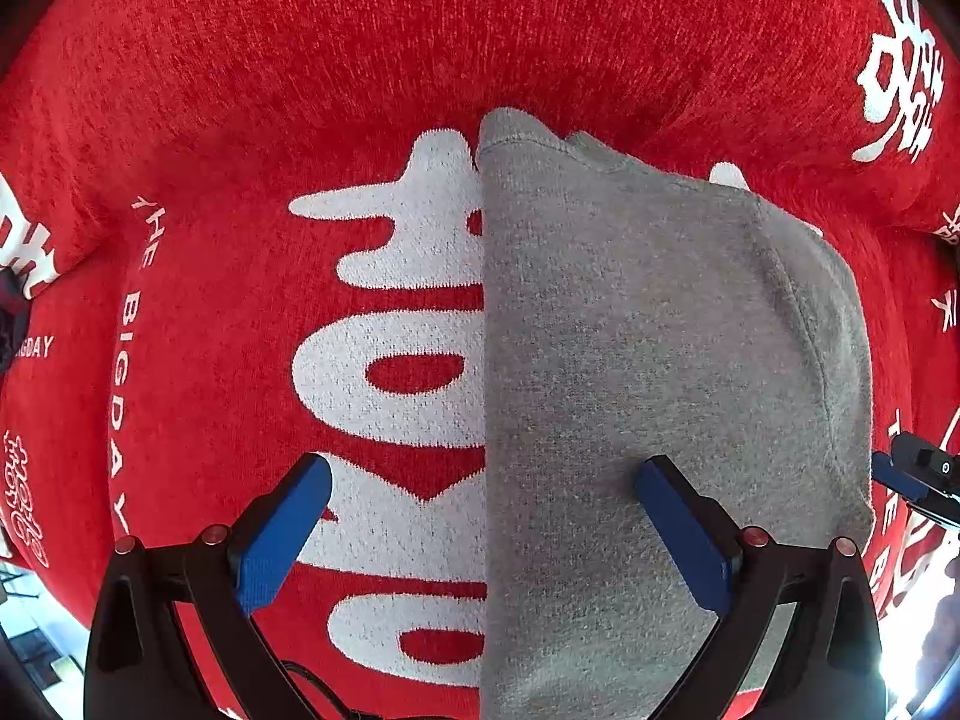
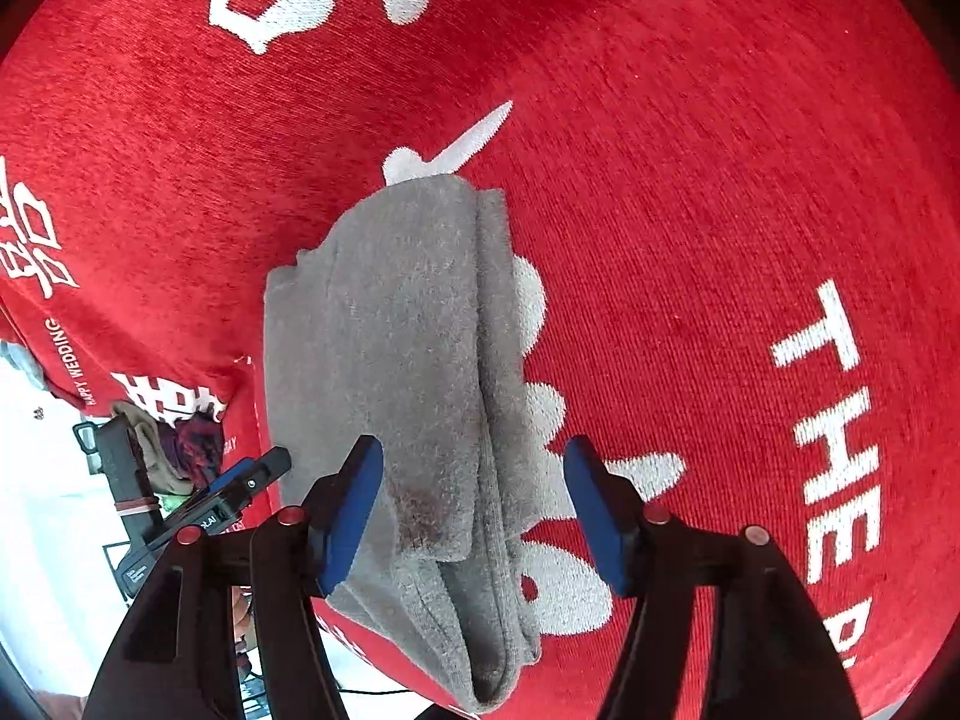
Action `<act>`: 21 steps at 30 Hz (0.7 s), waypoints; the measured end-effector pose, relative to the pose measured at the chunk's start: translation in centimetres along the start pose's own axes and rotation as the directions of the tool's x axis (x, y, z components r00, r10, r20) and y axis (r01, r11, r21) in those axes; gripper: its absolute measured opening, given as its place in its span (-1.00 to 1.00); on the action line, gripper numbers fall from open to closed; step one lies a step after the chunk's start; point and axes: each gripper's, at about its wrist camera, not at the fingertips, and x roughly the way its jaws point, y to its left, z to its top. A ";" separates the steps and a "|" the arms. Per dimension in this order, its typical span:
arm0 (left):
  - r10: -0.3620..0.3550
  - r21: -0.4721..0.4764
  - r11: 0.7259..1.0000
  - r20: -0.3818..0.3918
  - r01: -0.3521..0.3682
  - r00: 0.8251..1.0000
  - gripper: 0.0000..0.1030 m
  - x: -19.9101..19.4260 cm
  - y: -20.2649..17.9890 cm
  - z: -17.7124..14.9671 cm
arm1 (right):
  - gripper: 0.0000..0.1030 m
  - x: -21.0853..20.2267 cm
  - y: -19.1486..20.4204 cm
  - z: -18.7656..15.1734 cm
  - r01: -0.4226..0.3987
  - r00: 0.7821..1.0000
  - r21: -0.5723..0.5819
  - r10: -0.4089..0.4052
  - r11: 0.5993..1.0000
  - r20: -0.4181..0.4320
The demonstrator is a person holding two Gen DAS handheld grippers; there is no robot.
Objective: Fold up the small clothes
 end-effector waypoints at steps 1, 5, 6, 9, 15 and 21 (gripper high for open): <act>-0.001 0.000 1.000 -0.001 0.001 1.000 1.00 0.0 0.0 0.0 | 0.31 0.0 -0.1 0.0 0.000 1.000 0.002 0.000 1.000 0.000; -0.012 0.007 1.000 -0.007 0.012 1.000 1.00 0.3 0.0 0.1 | 0.31 0.1 -0.7 0.1 -0.006 1.000 0.020 0.007 1.000 -0.006; -0.021 0.009 1.000 -0.009 0.021 1.000 1.00 0.4 0.0 0.1 | 0.31 0.2 -0.8 0.1 -0.008 1.000 0.023 0.008 1.000 -0.009; -0.104 0.017 0.994 -0.025 0.104 0.994 1.00 0.6 0.3 0.3 | 0.31 0.4 -1.2 0.0 -0.014 1.000 0.032 0.014 0.999 -0.017; -0.296 -0.011 0.955 -0.073 0.296 0.952 1.00 1.7 1.7 0.9 | 0.31 0.9 -2.5 0.0 -0.068 0.997 0.070 0.070 0.995 -0.025; -0.401 -0.041 0.916 -0.118 0.399 0.909 1.00 3.8 3.1 1.9 | 0.31 1.5 -3.1 0.5 -0.155 0.987 0.071 0.157 0.985 -0.038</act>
